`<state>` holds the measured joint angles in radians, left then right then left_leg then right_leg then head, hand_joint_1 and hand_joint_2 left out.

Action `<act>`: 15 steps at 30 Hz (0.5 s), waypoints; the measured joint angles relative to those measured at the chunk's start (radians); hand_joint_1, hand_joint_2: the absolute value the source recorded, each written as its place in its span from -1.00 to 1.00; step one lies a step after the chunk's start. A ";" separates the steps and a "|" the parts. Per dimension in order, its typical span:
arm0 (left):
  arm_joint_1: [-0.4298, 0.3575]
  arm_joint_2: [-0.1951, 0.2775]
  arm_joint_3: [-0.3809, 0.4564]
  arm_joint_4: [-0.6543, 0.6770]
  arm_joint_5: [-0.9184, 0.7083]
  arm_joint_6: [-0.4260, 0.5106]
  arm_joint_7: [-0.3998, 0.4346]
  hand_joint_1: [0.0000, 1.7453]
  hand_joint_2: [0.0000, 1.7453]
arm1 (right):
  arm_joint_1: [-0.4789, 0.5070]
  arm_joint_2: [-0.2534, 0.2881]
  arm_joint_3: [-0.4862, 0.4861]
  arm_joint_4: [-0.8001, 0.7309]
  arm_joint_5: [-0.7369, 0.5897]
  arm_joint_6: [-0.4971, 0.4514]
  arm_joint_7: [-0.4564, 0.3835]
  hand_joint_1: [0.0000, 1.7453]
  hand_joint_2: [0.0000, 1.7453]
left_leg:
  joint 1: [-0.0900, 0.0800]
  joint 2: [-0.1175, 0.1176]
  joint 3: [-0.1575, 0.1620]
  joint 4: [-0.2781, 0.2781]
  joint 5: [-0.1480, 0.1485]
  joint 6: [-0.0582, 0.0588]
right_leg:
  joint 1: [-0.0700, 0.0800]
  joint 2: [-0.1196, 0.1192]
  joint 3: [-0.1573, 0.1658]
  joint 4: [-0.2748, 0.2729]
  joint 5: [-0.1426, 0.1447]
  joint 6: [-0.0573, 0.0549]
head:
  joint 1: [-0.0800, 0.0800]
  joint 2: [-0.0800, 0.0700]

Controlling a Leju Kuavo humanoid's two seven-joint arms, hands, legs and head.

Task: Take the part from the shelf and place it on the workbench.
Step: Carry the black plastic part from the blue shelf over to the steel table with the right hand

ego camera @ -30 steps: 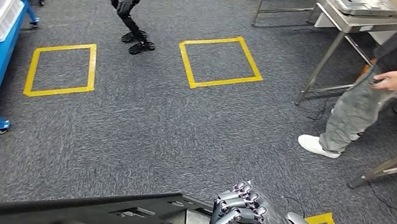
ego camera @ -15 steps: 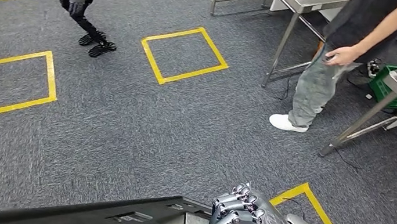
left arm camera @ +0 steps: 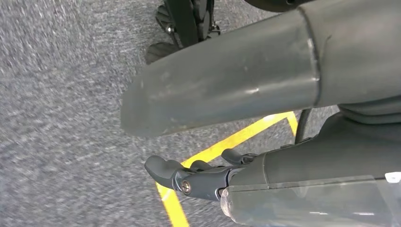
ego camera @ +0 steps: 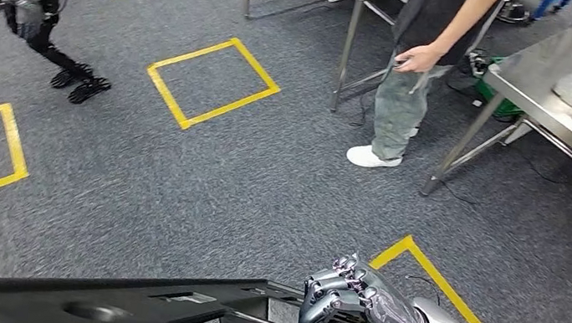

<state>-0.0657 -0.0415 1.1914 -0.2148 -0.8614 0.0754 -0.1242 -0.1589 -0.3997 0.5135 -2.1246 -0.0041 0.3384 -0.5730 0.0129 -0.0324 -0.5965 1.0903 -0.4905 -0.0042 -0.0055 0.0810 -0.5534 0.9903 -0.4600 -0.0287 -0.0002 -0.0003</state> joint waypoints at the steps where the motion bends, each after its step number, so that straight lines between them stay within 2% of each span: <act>1: 0.000 0.000 0.000 0.000 0.000 0.001 0.002 -1.00 -1.00 | 0.000 0.000 0.000 0.000 -0.002 0.000 0.000 1.00 1.00 | 0.000 -0.017 0.026 -0.058 0.021 0.004 | 0.000 0.012 0.000 0.001 -0.002 0.004 | 0.000 0.000; 2: 0.000 0.000 0.000 0.000 -0.001 0.002 0.003 -1.00 -1.00 | 0.001 -0.001 0.000 0.000 -0.004 0.000 0.000 1.00 1.00 | -0.002 -0.029 0.042 -0.096 0.030 0.009 | -0.001 0.023 -0.002 0.002 -0.003 0.010 | 0.000 0.000; 3: 0.000 0.000 0.001 0.000 -0.001 0.003 0.004 -1.00 -1.00 | 0.001 -0.002 0.000 0.000 -0.007 0.000 0.000 1.00 1.00 | -0.003 -0.030 0.048 -0.109 0.028 0.013 | -0.002 0.034 -0.005 0.002 -0.003 0.017 | 0.000 0.000; 4: -0.001 0.000 0.001 0.000 -0.001 0.003 0.003 -1.00 -1.00 | 0.001 -0.004 -0.001 0.000 -0.009 0.002 0.000 1.00 1.00 | -0.003 -0.019 0.050 -0.112 0.029 0.018 | -0.003 0.044 -0.008 0.000 -0.002 0.025 | 0.000 0.000; 5: -0.003 -0.002 0.001 0.000 -0.001 0.002 0.002 -1.00 -1.00 | 0.002 -0.007 -0.001 0.000 -0.012 0.004 0.000 1.00 1.00 | -0.002 -0.007 0.052 -0.116 0.032 0.024 | -0.004 0.039 -0.010 0.004 -0.003 0.030 | 0.000 0.000; 7: -0.006 -0.004 0.001 0.000 -0.001 0.001 -0.001 -1.00 -1.00 | -0.002 -0.013 -0.004 0.000 -0.017 0.010 -0.001 1.00 1.00 | 0.003 0.016 0.055 -0.123 0.038 0.036 | -0.002 -0.007 -0.032 0.050 -0.034 0.037 | 0.001 0.000; 8: -0.006 -0.005 0.001 0.000 -0.001 0.000 -0.002 -1.00 -1.00 | -0.003 -0.016 -0.005 0.000 -0.019 0.013 -0.001 1.00 1.00 | 0.003 0.028 0.055 -0.125 0.039 0.040 | -0.003 -0.038 -0.058 0.104 -0.066 0.040 | 0.001 0.000; 9: -0.004 -0.006 0.001 0.000 -0.001 0.000 -0.002 -1.00 -1.00 | -0.005 -0.018 -0.006 0.000 -0.022 0.017 -0.001 1.00 1.00 | 0.003 0.039 0.055 -0.125 0.038 0.042 | -0.003 -0.058 -0.093 0.173 -0.102 0.044 | 0.001 0.000; 10: -0.002 -0.006 0.001 0.000 -0.002 0.000 -0.002 -1.00 -1.00 | -0.005 -0.019 -0.007 0.001 -0.024 0.020 -0.001 1.00 1.00 | 0.002 0.051 0.055 -0.125 0.037 0.043 | -0.005 -0.066 -0.127 0.238 -0.129 0.048 | 0.001 0.000; 11: -0.001 -0.007 0.001 0.000 -0.003 -0.001 -0.002 -1.00 -1.00 | -0.004 -0.020 -0.007 0.003 -0.026 0.023 -0.001 1.00 1.00 | 0.002 0.064 0.056 -0.125 0.035 0.042 | -0.008 -0.070 -0.150 0.280 -0.138 0.051 | 0.001 0.000; 12: -0.001 -0.008 0.001 0.000 -0.003 -0.001 -0.002 -1.00 -1.00 | -0.004 -0.021 -0.007 0.004 -0.026 0.024 -0.001 1.00 1.00 | 0.002 0.076 0.057 -0.124 0.033 0.041 | -0.010 -0.073 -0.155 0.286 -0.128 0.054 | 0.001 0.000; 13: -0.001 -0.009 0.001 0.000 -0.003 -0.002 -0.002 -1.00 -1.00 | -0.004 -0.022 -0.007 0.005 -0.026 0.024 -0.001 1.00 1.00 | 0.002 0.088 0.059 -0.124 0.030 0.040 | -0.012 -0.079 -0.139 0.251 -0.101 0.055 | 0.001 0.000; 14: -0.002 -0.011 0.001 0.000 -0.003 -0.002 -0.002 -1.00 -1.00 | -0.004 -0.022 -0.007 0.006 -0.027 0.025 -0.001 1.00 1.00 | 0.002 0.098 0.063 -0.124 0.027 0.037 | -0.013 -0.092 -0.104 0.185 -0.065 0.055 | 0.001 0.000; 15: -0.003 -0.014 0.001 0.000 -0.004 -0.002 -0.002 -1.00 -1.00 | -0.006 -0.023 -0.008 0.006 -0.027 0.029 -0.001 1.00 1.00 | 0.000 0.108 0.068 -0.123 0.023 0.032 | -0.012 -0.120 -0.066 0.111 -0.036 0.053 | 0.001 0.000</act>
<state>-0.0682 -0.0550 1.1929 -0.2147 -0.8649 0.0739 -0.1260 -0.1646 -0.4223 0.5058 -2.1188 -0.0316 0.3672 -0.5740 0.0127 0.0755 -0.5288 0.9675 -0.4673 0.0282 -0.0170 -0.0386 -0.6190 1.1009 -0.4959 0.0244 0.0010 -0.0004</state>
